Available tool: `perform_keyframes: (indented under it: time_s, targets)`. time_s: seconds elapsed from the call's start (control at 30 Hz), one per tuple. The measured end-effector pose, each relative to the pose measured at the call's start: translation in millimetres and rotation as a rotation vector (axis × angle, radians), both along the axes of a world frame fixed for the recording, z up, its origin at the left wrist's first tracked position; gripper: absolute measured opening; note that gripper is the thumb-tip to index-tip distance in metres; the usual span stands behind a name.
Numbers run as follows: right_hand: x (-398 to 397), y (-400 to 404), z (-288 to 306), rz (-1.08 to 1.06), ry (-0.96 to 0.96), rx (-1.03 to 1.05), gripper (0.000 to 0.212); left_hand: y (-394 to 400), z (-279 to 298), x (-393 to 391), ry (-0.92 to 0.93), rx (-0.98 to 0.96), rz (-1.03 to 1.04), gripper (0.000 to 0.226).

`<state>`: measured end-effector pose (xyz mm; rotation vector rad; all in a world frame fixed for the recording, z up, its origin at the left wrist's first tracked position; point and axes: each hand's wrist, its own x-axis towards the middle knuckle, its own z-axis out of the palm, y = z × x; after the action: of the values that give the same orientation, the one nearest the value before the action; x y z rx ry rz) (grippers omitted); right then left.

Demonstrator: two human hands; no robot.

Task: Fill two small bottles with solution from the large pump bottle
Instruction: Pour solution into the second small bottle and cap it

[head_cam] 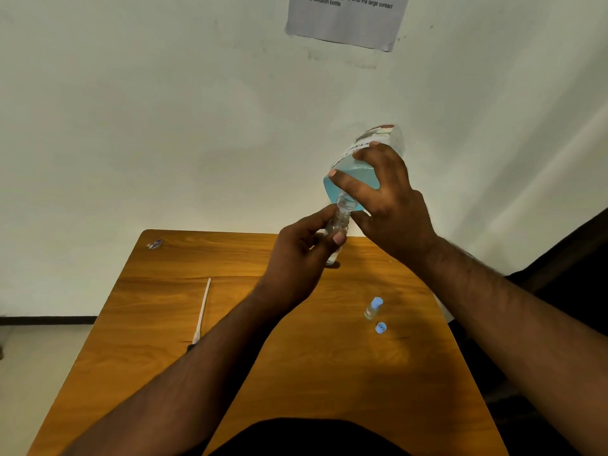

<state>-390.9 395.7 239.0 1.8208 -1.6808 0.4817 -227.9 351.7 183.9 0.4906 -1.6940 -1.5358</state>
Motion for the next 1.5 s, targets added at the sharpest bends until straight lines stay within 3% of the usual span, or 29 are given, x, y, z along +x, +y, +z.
perform_keyframes:
  time_s: [0.63, 1.5]
  targets:
    - [0.5, 4.0, -2.6, 0.012, -0.088, 0.01, 0.052, 1.1, -1.4, -0.1, 0.008, -0.001, -0.022, 0.038]
    - [-2.6, 3.3, -6.1, 0.009, -0.044, 0.003, 0.049, 1.6, -4.3, -1.0, -0.001, -0.009, -0.012, 0.04]
